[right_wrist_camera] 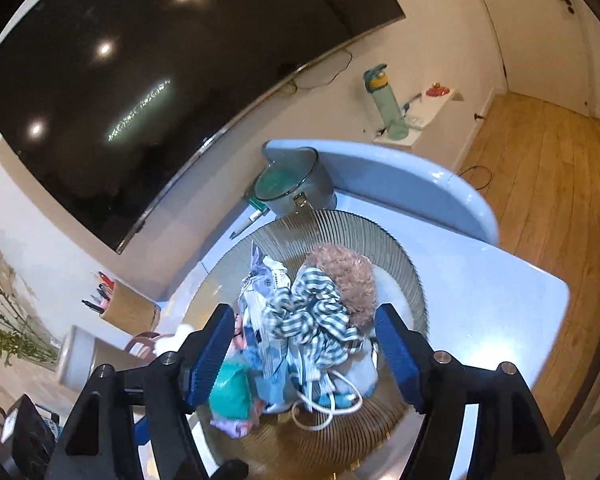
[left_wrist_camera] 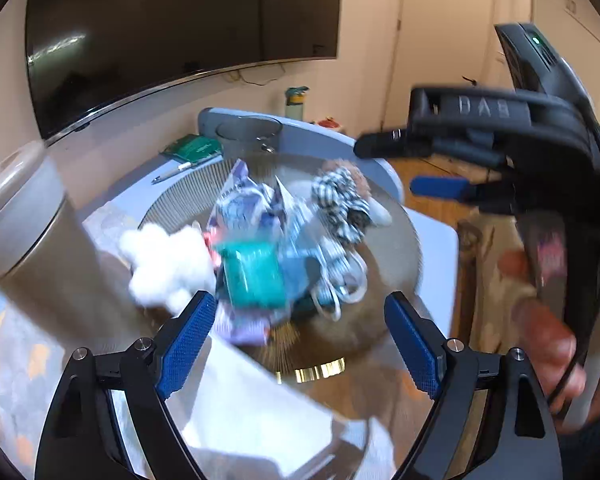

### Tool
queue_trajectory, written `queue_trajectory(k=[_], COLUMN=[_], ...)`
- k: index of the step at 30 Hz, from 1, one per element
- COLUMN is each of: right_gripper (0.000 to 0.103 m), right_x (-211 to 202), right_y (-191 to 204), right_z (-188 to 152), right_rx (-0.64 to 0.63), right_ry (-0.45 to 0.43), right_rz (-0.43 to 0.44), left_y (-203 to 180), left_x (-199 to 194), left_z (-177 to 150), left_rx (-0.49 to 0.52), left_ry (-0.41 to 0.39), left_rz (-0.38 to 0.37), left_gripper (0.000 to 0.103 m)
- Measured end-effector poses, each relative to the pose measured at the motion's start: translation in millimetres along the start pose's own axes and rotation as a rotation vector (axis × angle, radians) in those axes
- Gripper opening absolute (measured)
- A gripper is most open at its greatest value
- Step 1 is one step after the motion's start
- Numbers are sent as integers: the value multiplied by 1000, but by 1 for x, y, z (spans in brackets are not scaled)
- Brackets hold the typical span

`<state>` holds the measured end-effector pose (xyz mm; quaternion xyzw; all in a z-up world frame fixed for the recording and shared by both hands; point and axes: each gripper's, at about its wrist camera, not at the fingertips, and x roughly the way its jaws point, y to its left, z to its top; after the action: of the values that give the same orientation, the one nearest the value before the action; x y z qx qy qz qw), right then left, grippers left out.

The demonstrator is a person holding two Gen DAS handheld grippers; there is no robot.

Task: Organize soft objects
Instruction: 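Move both tools back over the bed toward the checked bow and wipes packet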

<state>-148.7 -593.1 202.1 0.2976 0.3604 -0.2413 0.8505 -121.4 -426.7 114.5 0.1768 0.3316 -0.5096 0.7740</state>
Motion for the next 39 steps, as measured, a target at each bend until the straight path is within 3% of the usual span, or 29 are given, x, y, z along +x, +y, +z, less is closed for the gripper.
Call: queue_trajectory(k=[4,7,10,14,17,20,22,25,27,31,35,39], right_gripper=[73,85,85,85,86,89,98,100,100,100,100,100], right_x=[-27,-43,-48,-48,-49,-47,-33,18,49,77,88,99], right_y=[8,19,36,89,149,208,239,275,295,323,318,312], right_z=[-16,-38,-64,-98,-130,-167,-190,-232,-267,-319,-336,-332], right_rx=[-22,-50,-84,-244,-423,-567,-582,-548,-621,-815,-866,-836], right_ry=[-23,-50,-46,5,46,43,54,181,222,180,172,188], right_rz=[44,88,180,293,361,388,410,426,341,215,178,133], left_y=[5,25,58,112,161,203,232,265,277,288,293,290], left_x=[-47,-88,-125,-184,-244,-278,-276,-257,-248,-235,-215,-224], left_z=[-31,-73,-116,-164,-191,-209,-225,-255,-268,-286,-305,-305], left_rx=[18,-43,-123,-248,-353,-471,-545,-643,-669,-639,-696,-695], left_ry=[-31,-47,-34,-72,-125,-127,-80,-31,-37,-60,-24,-85], left_rz=[-44,-70,-27,141,346,530,577,586,585,613,622,615], left_gripper=[86,86,86,86,86,88,89,88,88,88,87,89])
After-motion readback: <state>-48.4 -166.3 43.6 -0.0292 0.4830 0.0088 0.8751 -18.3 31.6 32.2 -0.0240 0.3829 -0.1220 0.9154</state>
